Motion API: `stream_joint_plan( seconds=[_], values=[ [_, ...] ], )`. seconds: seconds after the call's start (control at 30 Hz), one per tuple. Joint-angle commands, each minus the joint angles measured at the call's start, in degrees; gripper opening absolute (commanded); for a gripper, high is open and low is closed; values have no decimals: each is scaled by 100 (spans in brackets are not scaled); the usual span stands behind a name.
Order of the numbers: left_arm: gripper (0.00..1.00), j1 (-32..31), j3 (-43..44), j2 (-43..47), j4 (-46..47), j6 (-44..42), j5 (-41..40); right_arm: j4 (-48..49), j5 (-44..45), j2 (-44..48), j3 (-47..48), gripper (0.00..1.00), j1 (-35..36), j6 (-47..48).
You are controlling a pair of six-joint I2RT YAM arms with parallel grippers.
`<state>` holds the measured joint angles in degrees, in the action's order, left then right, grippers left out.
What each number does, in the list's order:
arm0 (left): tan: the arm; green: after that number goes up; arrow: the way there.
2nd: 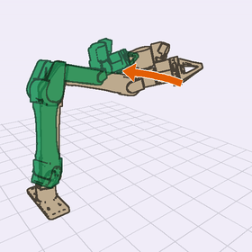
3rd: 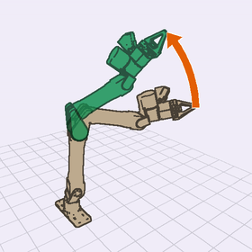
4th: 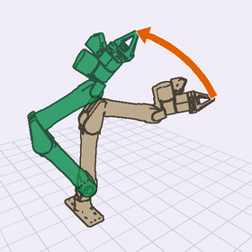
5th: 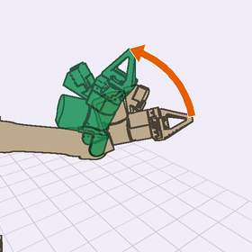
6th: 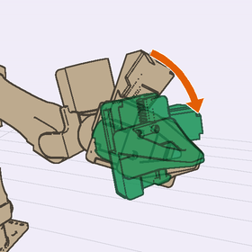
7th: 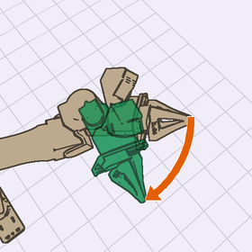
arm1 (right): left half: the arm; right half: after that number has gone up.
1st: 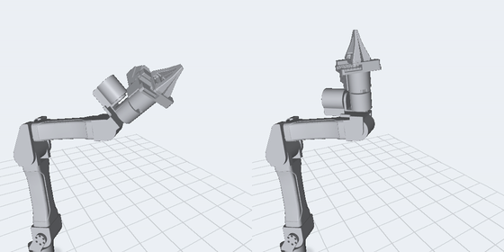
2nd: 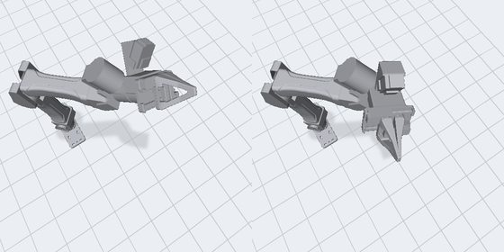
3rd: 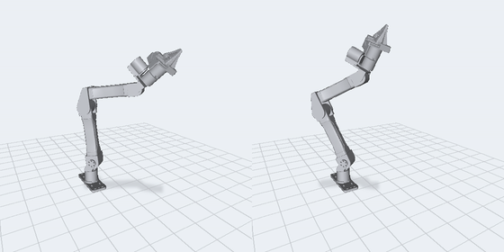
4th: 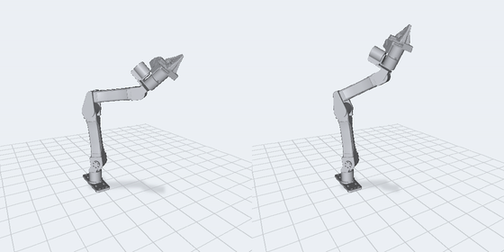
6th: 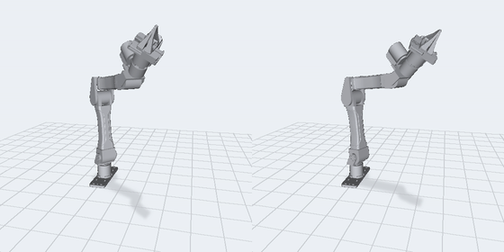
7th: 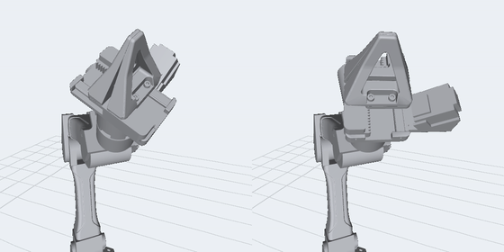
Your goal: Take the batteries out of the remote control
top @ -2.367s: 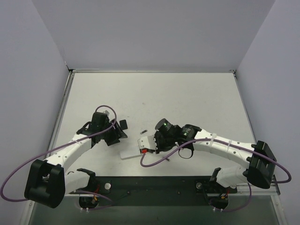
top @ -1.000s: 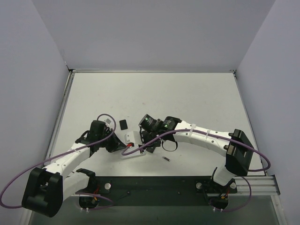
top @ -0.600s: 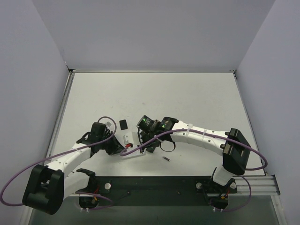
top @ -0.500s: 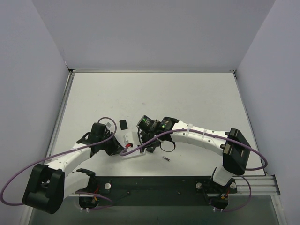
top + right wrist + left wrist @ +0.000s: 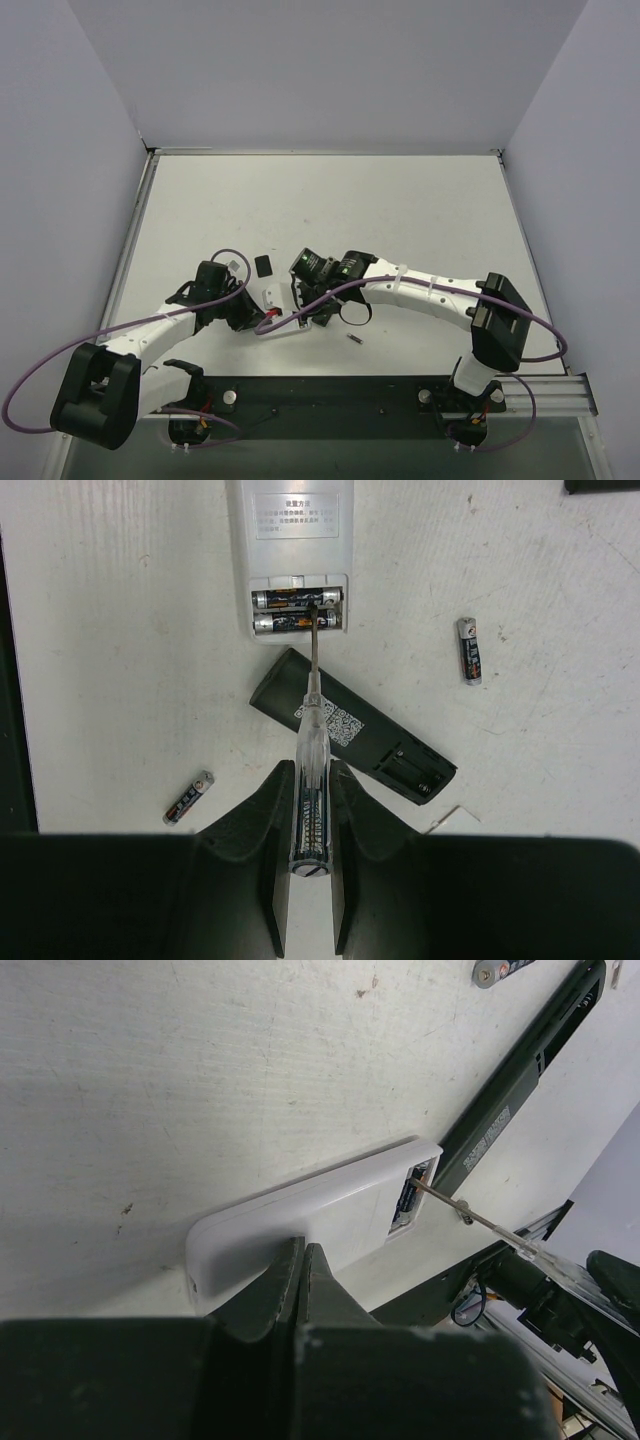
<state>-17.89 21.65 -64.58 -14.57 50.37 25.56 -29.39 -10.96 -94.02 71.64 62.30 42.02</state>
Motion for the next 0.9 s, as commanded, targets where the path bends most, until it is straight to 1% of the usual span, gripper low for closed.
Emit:
stream_joint_plan(
  seconds=[0.0, 0.27, 0.37, 0.57, 0.63, 0.87],
  values=[
    [0, -13, -29, -116, -55, -177, -227, -261, -37, -178, 228, 0, 80, -1],
    [0, -22, -29, -178, -64, -176, -289, -252, -310, -275, 254, 0, 10, -9],
    [0, -22, -29, -222, -55, -177, -297, -112, -652, -161, 27, 0, -209, -132],
    [0, -22, -12, -301, -46, -194, -324, 688, -1557, 269, -843, 0, -727, -334],
    [0, -30, -12, -301, -37, -185, -341, 960, -1611, 331, -1089, 0, -790, -361],
    [0, -39, -3, -371, -37, -168, -368, 1330, -1690, 296, -1459, 0, -851, -545]
  ],
)
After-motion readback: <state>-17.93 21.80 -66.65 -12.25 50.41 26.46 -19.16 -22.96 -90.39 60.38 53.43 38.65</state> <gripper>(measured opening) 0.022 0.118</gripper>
